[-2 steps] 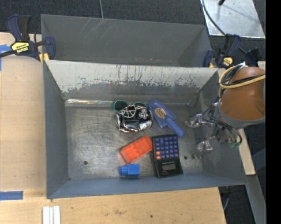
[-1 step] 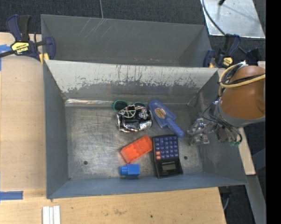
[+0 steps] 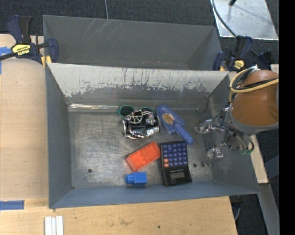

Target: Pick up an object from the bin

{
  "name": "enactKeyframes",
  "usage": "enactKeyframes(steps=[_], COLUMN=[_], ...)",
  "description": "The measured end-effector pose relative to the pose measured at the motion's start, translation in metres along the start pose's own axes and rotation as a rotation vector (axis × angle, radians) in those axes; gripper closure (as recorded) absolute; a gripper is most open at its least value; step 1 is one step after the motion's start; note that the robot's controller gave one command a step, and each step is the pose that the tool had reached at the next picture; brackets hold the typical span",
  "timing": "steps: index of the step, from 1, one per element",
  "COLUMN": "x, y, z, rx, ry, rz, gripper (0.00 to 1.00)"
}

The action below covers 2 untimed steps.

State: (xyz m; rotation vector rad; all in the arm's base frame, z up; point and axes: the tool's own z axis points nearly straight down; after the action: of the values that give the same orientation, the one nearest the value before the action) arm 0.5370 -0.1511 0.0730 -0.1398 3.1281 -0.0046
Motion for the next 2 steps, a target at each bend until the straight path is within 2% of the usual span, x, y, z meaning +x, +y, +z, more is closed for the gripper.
enactKeyframes(steps=[1,2], x=[-0.0026,0.0], y=[-0.0004,0.0], z=[-0.0024,0.0], rx=[0.002,0.0], ry=[-0.009,0.0], rz=[0.0,0.0], gripper=[1.0,0.0])
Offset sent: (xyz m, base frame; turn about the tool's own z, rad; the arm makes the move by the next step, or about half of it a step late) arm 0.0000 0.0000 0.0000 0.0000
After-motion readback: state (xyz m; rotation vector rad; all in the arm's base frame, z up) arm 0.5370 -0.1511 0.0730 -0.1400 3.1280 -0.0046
